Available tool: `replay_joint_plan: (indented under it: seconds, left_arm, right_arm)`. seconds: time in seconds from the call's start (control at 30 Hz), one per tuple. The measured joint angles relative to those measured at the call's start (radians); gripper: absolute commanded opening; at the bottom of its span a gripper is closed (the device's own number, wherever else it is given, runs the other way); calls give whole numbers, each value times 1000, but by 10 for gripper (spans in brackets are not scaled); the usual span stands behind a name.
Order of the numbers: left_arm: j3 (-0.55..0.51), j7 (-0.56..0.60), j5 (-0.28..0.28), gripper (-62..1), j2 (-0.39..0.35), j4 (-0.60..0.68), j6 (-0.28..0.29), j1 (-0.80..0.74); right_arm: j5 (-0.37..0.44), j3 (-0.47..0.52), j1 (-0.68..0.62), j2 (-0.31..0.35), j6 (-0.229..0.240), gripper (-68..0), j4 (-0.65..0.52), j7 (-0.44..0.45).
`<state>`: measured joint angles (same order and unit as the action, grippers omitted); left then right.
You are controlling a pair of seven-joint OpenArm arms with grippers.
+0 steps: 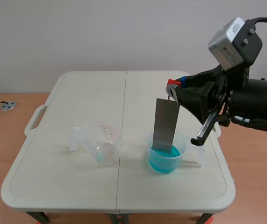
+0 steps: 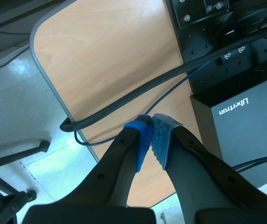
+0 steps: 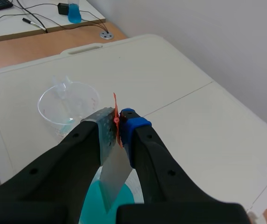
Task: Hold the metal plate by the orange handle, dip it into the blue solution, take it out and point at it, then put the plate back in the beaker on the left.
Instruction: 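Hold the plate still in the solution, then raise the plate and point at it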
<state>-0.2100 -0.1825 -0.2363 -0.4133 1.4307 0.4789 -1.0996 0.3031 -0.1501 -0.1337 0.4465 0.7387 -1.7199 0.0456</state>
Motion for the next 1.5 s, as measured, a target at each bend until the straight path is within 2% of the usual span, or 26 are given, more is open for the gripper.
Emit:
replay_joint_plan:
  seconds: [0.17, 0.23, 0.37, 0.43, 0.5, 0.53, 0.6, 0.63, 0.77, 0.87, 0.93, 1.03, 1.1, 1.17, 1.27, 1.37, 1.5]
  left_arm:
    - [0, -5, 0, -575, 0, 0, 0, 0]
    - [0, -5, 17, -562, 0, 0, 0, 0]
    - [0, -7, 38, -405, 0, 0, 0, 0]
    - [0, -7, 37, -399, 0, 0, 0, 0]
    - [0, -7, 38, -420, 0, 0, 0, 0]
    - [0, -7, 38, -456, 0, 0, 0, 0]
    - [0, -7, 37, -577, 0, 0, 0, 0]
    - [0, -6, 38, -601, 0, 0, 0, 0]
    - [0, 24, 85, -597, -9, 4, 0, 0]
    - [-25, 84, 76, -597, -49, 54, -13, -7]
    - [-100, 104, 21, -597, -83, 127, -39, -11]
    - [-274, 123, -30, -597, -143, 268, -53, -10]
    - [-359, 167, -31, -597, -172, 357, -57, -5]
    - [-383, 220, -31, -597, -183, 436, -53, -2]
    - [-357, 279, -30, -597, -193, 527, -5, -3]
    - [-332, 317, -26, -597, -203, 595, 94, 10]
    - [-257, 341, -26, -597, -214, 634, 174, 111]
  right_arm:
    - [28, 28, -1, 0, 0, -664, -59, -14]
    - [30, 47, -11, 0, -1, -664, -90, -22]
    - [30, 77, -43, 0, 1, -664, -156, -42]
    - [30, 86, -53, 0, 2, -664, -187, -44]
    - [31, 95, -53, 0, 2, -664, -214, -52]
    - [32, 99, -53, 0, 2, -664, -226, -56]
    - [58, 108, -53, 0, 2, -664, -250, -76]
    - [75, 113, -53, 0, 2, -664, -260, -83]
    - [135, 132, -53, 0, 1, -664, -292, -123]
    - [166, 148, -53, 0, 2, -664, -318, -147]
    - [187, 158, -53, 0, 2, -664, -336, -160]
    - [216, 174, -53, 0, 2, -664, -349, -163]
    - [228, 185, -53, 0, 2, -664, -355, -171]
    - [233, 193, -53, 0, 2, -664, -355, -171]
    - [233, 195, -53, 0, 2, -664, -355, -174]
    - [233, 195, -53, 0, 2, -664, -355, -184]
    - [233, 195, -53, 0, 2, -664, -355, -187]
